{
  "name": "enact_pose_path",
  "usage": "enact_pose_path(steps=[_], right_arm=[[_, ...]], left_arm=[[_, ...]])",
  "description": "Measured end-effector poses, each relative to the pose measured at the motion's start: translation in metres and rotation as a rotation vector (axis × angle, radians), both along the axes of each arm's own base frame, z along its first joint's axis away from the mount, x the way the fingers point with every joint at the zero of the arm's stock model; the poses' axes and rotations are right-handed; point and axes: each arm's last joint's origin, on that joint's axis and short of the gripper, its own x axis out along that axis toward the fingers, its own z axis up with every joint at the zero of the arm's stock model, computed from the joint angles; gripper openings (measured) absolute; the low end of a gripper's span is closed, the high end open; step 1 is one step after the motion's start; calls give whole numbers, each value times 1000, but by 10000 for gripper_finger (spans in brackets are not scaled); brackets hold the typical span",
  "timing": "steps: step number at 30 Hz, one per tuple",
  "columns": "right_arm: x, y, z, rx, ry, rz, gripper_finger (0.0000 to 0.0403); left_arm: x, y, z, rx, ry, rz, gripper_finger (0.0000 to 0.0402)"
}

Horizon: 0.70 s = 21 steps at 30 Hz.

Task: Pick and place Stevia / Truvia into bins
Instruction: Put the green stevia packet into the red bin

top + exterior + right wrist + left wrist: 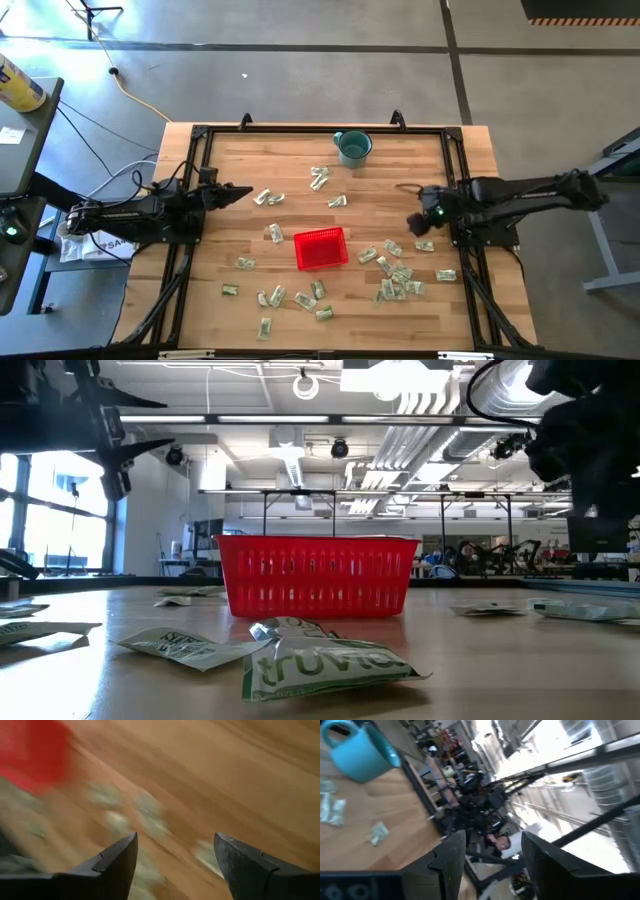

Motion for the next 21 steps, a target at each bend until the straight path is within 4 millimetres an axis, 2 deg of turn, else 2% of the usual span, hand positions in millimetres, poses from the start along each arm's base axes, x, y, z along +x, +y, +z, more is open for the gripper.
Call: enact_pose_path(steps=[4,10,17,21], right_arm=[[7,10,6,-138,101,222,252],[19,28,-12,-248,159,655,252],[25,40,-36,-232,314,705,252],[31,45,-44,-238,324,720,252]], left_arm=[[0,0,-3,-4,28,2,227],[1,0,-4,8,46,-7,227],[1,-1,-6,12,62,-51,227],[1,-1,-6,13,68,-50,227]])
